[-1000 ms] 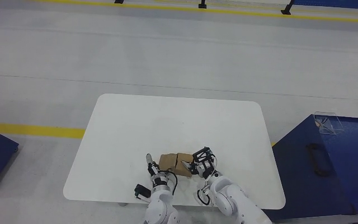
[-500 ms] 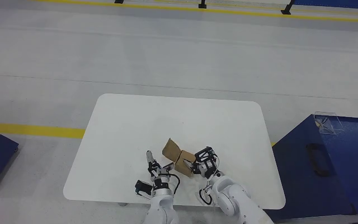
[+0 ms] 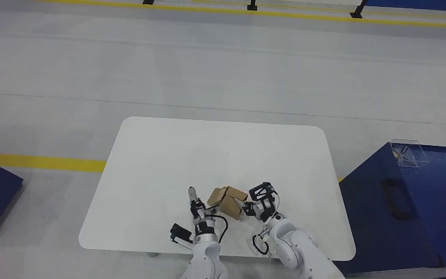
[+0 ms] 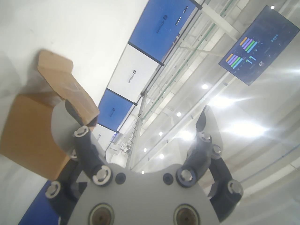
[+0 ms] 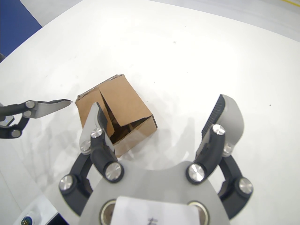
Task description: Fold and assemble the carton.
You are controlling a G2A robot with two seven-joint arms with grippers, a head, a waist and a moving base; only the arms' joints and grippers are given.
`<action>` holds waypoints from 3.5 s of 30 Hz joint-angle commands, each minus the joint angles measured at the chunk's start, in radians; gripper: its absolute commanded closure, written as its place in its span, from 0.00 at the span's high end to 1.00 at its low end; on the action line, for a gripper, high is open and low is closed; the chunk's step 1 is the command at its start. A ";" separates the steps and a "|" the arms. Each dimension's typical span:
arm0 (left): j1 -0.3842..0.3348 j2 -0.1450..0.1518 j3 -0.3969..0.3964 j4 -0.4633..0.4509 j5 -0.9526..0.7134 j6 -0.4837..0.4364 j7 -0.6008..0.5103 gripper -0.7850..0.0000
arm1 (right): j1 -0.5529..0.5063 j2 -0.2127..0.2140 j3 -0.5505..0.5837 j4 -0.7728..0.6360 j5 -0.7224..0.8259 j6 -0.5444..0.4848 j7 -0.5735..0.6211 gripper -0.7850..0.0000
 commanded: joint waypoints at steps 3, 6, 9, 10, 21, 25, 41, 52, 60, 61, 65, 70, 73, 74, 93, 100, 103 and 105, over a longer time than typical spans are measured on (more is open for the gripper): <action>-0.021 -0.005 -0.008 0.026 -0.004 0.088 0.040 1.00 | 0.002 -0.003 -0.004 0.002 -0.002 -0.002 -0.001 1.00; -0.047 -0.014 -0.012 0.059 -0.060 0.091 0.030 1.00 | 0.003 -0.004 -0.003 0.003 -0.003 -0.005 0.001 1.00; -0.076 -0.023 -0.012 0.097 -0.104 0.082 0.020 1.00 | 0.003 -0.005 -0.002 0.004 -0.006 -0.008 0.004 1.00; -0.085 -0.026 -0.011 0.110 -0.114 0.078 0.017 1.00 | 0.003 -0.005 -0.002 0.003 -0.007 -0.009 0.005 1.00; -0.169 -0.051 -0.037 0.242 -0.251 0.028 -0.048 1.00 | 0.010 -0.009 -0.004 0.009 -0.016 -0.016 0.022 1.00; -0.172 -0.052 -0.053 0.247 -0.251 0.021 -0.064 1.00 | 0.012 -0.011 -0.003 0.010 -0.016 -0.016 0.023 1.00; -0.176 -0.056 -0.083 0.242 -0.242 0.009 -0.166 1.00 | 0.012 -0.017 0.003 -0.001 -0.020 -0.011 0.034 1.00; -0.214 -0.059 -0.080 0.296 -0.147 -0.006 -0.224 1.00 | 0.003 -0.019 0.009 -0.016 -0.024 -0.008 0.036 1.00; -0.202 -0.057 -0.079 0.283 -0.088 -0.106 -0.322 1.00 | -0.006 -0.019 0.021 -0.022 -0.028 -0.013 0.036 1.00; -0.199 -0.057 -0.074 0.281 -0.079 -0.111 -0.331 1.00 | -0.008 -0.019 0.023 -0.024 -0.027 -0.013 0.036 1.00; -0.191 -0.058 -0.064 0.274 -0.046 -0.109 -0.338 1.00 | -0.013 -0.018 0.036 -0.030 -0.025 -0.009 0.033 1.00; -0.152 -0.060 -0.058 0.216 -0.022 -0.120 -0.317 1.00 | -0.034 -0.012 0.110 -0.070 -0.001 0.037 0.000 1.00; -0.106 -0.054 -0.050 0.140 0.032 -0.125 -0.306 1.00 | -0.048 -0.002 0.190 -0.109 0.035 0.044 0.031 1.00; -0.091 -0.047 -0.044 0.110 0.046 -0.126 -0.305 1.00 | -0.046 0.001 0.216 -0.115 0.043 0.042 0.056 1.00; 0.080 0.009 0.015 -0.187 0.166 -0.022 -0.308 1.00 | 0.435 -0.044 -0.028 0.442 -0.093 -0.266 0.276 1.00; 0.080 0.009 0.015 -0.187 0.166 -0.022 -0.308 1.00 | 0.545 -0.095 -0.147 0.568 -0.081 -0.273 0.189 1.00; 0.080 0.009 0.015 -0.187 0.166 -0.022 -0.308 1.00 | 0.584 -0.118 -0.199 0.601 -0.080 -0.288 0.165 1.00; 0.080 0.009 0.015 -0.187 0.166 -0.022 -0.308 1.00 | 0.607 -0.135 -0.236 0.621 -0.088 -0.294 0.164 1.00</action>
